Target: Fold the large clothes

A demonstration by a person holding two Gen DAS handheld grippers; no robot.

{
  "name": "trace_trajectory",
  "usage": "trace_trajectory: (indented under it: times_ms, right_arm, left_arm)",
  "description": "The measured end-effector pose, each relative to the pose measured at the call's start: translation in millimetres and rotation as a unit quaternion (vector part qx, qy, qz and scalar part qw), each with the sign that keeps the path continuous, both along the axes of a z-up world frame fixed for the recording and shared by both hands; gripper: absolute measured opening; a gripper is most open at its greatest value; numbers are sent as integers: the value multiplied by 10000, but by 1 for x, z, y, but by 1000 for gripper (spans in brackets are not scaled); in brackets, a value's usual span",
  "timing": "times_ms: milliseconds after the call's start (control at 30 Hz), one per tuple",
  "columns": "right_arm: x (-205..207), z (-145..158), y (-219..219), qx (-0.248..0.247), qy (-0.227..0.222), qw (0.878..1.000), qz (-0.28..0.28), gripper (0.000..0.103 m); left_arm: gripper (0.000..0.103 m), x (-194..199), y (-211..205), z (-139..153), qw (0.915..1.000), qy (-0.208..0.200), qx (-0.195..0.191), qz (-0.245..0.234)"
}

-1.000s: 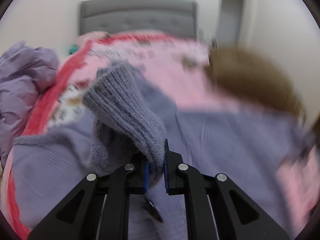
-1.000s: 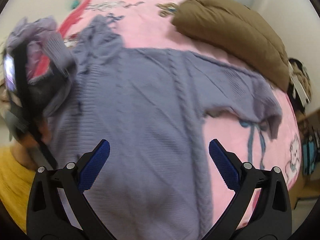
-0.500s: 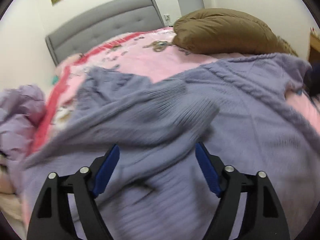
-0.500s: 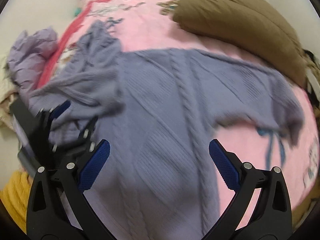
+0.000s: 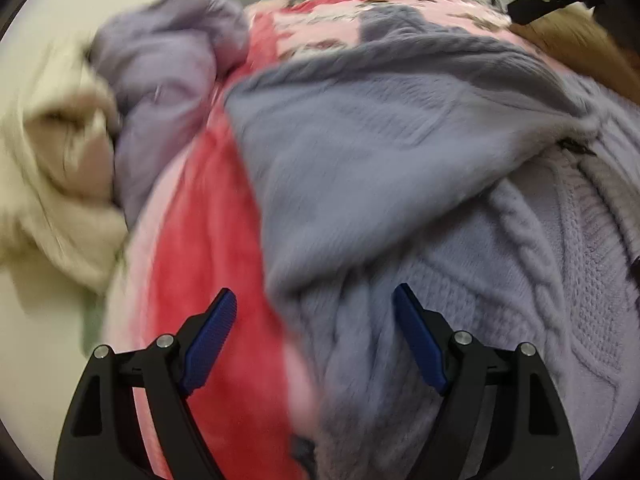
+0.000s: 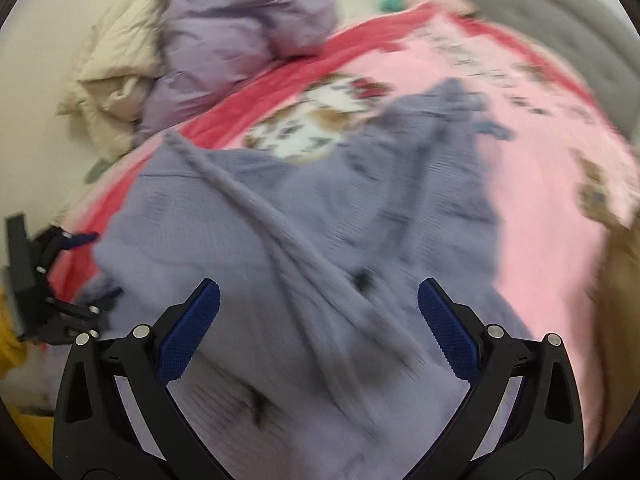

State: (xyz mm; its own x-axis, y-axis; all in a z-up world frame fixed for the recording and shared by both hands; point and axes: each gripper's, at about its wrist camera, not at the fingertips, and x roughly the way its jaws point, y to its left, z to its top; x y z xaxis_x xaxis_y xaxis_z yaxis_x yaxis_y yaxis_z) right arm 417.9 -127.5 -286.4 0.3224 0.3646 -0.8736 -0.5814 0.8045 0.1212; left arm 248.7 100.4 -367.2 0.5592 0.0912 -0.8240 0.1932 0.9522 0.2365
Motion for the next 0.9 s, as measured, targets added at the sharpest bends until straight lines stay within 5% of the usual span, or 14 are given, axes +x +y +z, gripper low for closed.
trace_trajectory:
  times_ms: [33,100,167,300,467,500,633,733,900]
  right_arm:
    - [9,-1,13,34,14,9998,173,95]
    - [14,0,35,117,6,9987,490,95]
    - [24,3,67,256,76,9961,839,95]
    - [47,3,134,378,67,9897,1376,95]
    - [72,-24,206,170,572,9754,2123,95]
    - [75,-31,218,138,778,9709,2261,90]
    - [79,-58,240,-107,1483,9581,2449,30]
    - [78,-59,238,5,1612,9570,2410,12]
    - [96,-27,226,626,1443,9709,1808,9]
  left_arm:
    - [76,-2,6,-1,9996,0,-237,133]
    - [49,-4,13,0,9972,32,-709,237]
    - [34,-5,15,1,9927,35,-1166,313]
    - [36,-5,24,1,9851,-9,-1609,612]
    - [42,-4,50,4,9652,-153,-2364,1108]
    - [39,-3,51,1,9638,-108,-2407,1142]
    - [26,2,44,-3,9736,-196,-2051,986]
    - [23,-5,51,1,9715,-283,-2029,1191]
    - [22,-9,64,24,9756,-465,-1695,1314]
